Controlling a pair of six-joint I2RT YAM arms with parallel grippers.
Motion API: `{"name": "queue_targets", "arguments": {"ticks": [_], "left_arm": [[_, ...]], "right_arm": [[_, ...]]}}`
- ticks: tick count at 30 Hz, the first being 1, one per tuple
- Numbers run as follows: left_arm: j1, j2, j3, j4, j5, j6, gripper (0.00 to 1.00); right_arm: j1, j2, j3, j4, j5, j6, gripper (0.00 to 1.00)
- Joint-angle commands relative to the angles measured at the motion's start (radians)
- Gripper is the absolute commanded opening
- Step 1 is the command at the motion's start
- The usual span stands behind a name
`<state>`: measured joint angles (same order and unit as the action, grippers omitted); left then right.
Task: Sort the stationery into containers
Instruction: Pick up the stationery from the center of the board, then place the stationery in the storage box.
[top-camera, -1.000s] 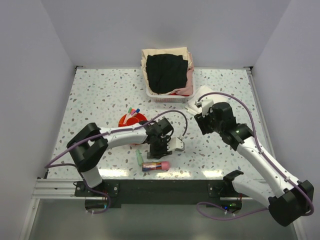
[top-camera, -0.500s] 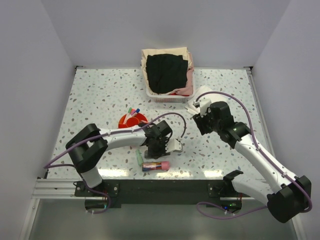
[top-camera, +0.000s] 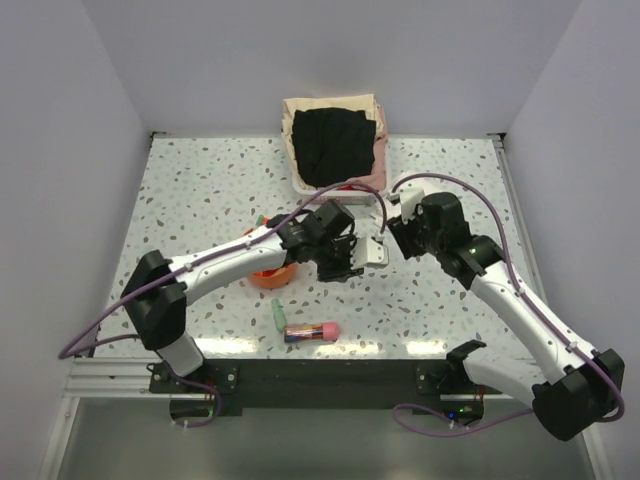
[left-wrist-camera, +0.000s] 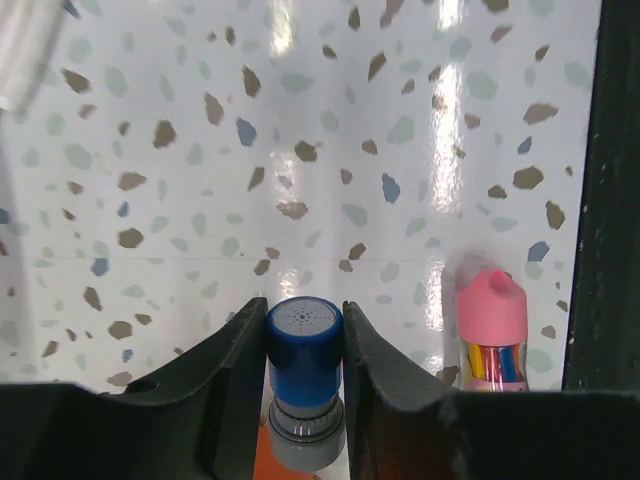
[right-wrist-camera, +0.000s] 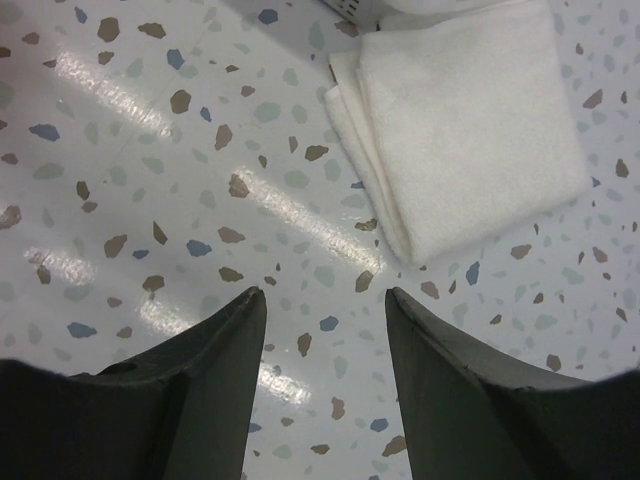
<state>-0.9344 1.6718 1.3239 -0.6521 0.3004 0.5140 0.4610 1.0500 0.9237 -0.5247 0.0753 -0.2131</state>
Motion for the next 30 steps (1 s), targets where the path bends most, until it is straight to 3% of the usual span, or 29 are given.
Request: {"name": "queue_targets", "arguments": {"ticks": [1, 4, 8, 9, 11, 13, 23, 30], "left_arm": [[0.069, -0.15, 0.034, 0.054, 0.141, -0.038, 0.0], [0.182, -0.271, -0.069, 0.173, 0.178, -0.101, 0.0], [0.339, -0.562, -0.34, 0.447, 0.224, -0.178, 0.0], [0.397, -0.628, -0.492, 0.623, 0.221, -0.233, 0.0], [0.43, -0.819, -0.726, 0.817, 0.165, -0.273, 0.0], [0.436, -0.923, -0.843, 1.011, 0.067, -0.307, 0.0], [0.463, -1.113, -1.046, 1.085, -0.118, -0.457, 0.0], [0.548, -1.089, -1.056, 1.057, -0.139, -0.483, 0.0]], "right_arm": [[-0.007, 0.036, 0.089, -0.031, 0.066, -0.035, 0.55], [-0.007, 0.067, 0.132, -0.057, 0.078, -0.045, 0.55], [-0.019, 0.119, 0.193, -0.078, 0.095, -0.089, 0.55], [-0.021, 0.128, 0.202, -0.081, 0.099, -0.098, 0.55], [-0.027, 0.165, 0.236, -0.09, 0.106, -0.112, 0.55], [-0.035, 0.203, 0.26, -0.101, 0.106, -0.118, 0.55], [-0.041, 0.332, 0.391, -0.164, 0.118, -0.19, 0.55], [-0.041, 0.392, 0.458, -0.173, 0.116, -0.198, 0.55]]}}
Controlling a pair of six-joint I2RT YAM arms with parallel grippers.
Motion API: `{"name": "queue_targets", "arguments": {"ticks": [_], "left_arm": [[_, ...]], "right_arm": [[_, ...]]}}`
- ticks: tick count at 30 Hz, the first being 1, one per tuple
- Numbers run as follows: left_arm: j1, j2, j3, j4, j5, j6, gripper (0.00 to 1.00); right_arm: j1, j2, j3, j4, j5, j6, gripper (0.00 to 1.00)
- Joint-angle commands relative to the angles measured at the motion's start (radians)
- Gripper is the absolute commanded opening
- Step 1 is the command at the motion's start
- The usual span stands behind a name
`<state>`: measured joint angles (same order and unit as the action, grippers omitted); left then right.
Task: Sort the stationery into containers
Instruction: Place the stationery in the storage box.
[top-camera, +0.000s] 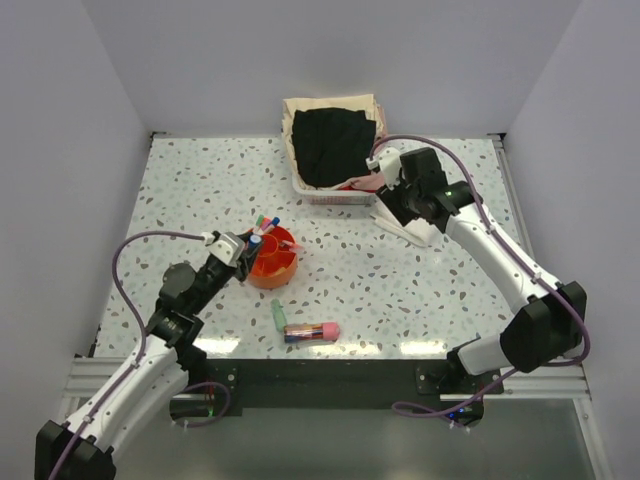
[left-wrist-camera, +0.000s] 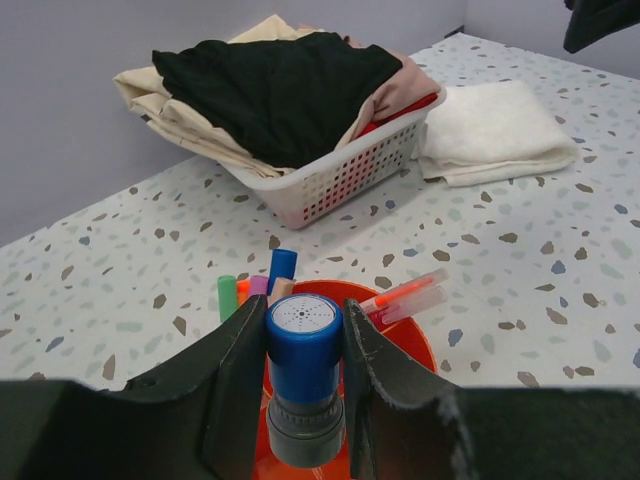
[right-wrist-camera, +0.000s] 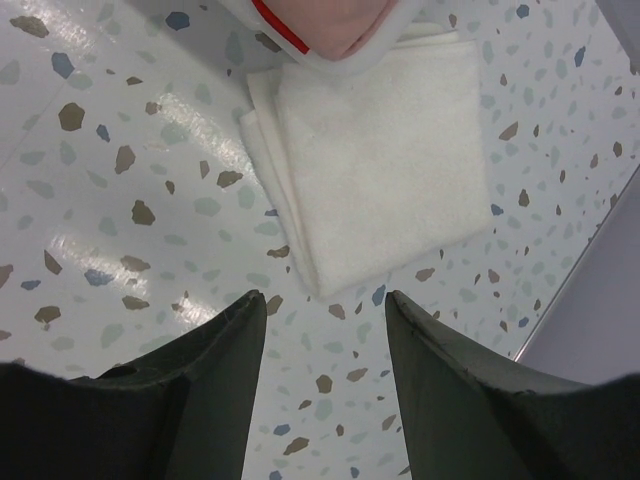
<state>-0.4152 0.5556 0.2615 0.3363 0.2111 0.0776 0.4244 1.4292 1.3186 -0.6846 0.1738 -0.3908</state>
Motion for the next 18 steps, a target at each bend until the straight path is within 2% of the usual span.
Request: {"name": "queue_targets", "arguments": {"ticks": [1, 8, 18], "left_arm": [[0.033, 0.049, 0.01, 0.063, -0.056, -0.048, 0.0], [0.05, 0.109, 0.018, 0.015, -0.078, -0.07, 0.0], [0.102, 0.24, 0.008, 0.061, -0.078, -0.104, 0.0]], "right_arm": [[-0.003, 0.016, 0.064, -0.01, 0.015, -0.017, 0.55], [-0.003, 0.011, 0.024, 0.026, 0.003, 0.0, 0.55], [-0.004, -0.012, -0.018, 0.033, -0.013, 0.013, 0.55]]}}
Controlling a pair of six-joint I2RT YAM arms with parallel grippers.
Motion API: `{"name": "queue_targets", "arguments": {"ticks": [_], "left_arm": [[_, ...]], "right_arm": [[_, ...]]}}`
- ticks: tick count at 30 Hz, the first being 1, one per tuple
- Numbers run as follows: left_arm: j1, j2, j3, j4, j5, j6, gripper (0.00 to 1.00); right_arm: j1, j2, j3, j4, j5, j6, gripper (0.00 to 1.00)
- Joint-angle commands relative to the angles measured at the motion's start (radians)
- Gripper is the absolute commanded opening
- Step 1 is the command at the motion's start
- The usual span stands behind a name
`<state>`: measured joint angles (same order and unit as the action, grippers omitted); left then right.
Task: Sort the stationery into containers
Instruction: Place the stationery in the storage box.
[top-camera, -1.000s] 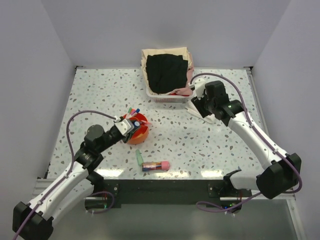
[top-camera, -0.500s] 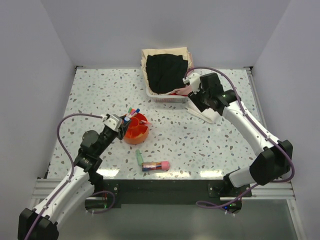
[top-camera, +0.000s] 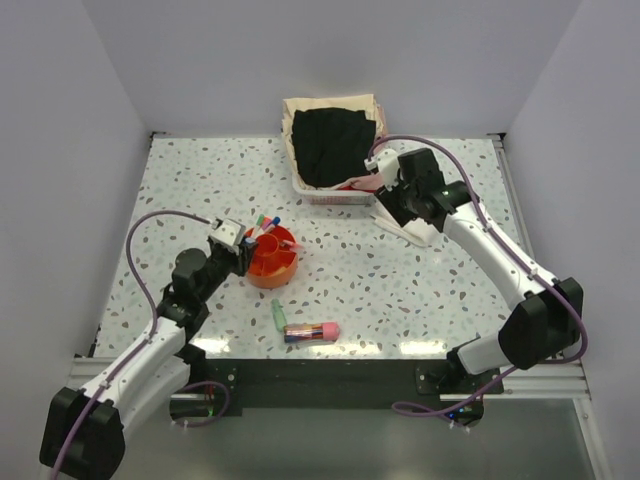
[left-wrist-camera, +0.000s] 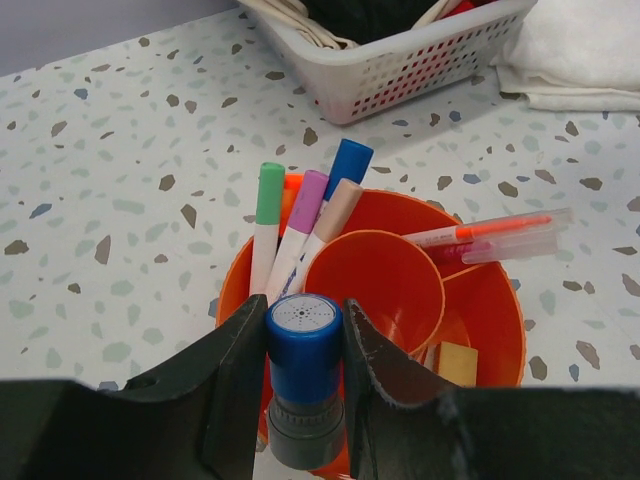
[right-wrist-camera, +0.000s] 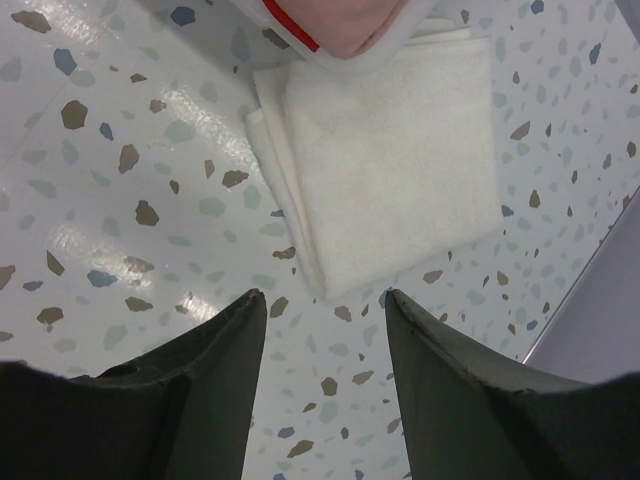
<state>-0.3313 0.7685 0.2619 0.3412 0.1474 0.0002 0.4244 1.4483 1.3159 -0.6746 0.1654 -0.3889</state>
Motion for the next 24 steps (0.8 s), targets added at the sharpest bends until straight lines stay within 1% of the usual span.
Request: {"name": "queue_targets", "arguments": {"ticks": [1, 4, 8, 11, 14, 18, 24], "left_arm": [[0.021, 0.031, 0.007, 0.058, -0.023, -0.026, 0.0], [0.034, 0.019, -0.004, 0.067, -0.025, -0.037, 0.0], [0.058, -0.011, -0.01, 0.065, 0.018, -0.068, 0.0], [0.063, -0.04, -0.019, 0.064, 0.044, -0.094, 0.0], [0.069, -0.057, -0.044, 0.099, 0.066, -0.133, 0.0], [0.072, -0.025, -0.033, 0.102, 0.073, -0.195, 0.0], [0.078, 0.017, -0.036, 0.119, 0.069, -0.22, 0.0]], "right_arm": [[-0.004, -0.035, -0.021, 0.024, -0.004, 0.013, 0.55], [-0.004, -0.049, -0.046, 0.032, -0.001, 0.013, 0.55], [-0.003, -0.055, -0.07, 0.033, -0.001, 0.015, 0.55], [-0.003, -0.052, -0.07, 0.033, -0.003, 0.015, 0.55], [-0.004, -0.045, -0.061, 0.035, -0.003, 0.013, 0.55], [-0.003, -0.032, -0.047, 0.03, -0.003, 0.01, 0.55], [-0.004, -0.034, -0.04, 0.026, -0.003, 0.007, 0.55]]}}
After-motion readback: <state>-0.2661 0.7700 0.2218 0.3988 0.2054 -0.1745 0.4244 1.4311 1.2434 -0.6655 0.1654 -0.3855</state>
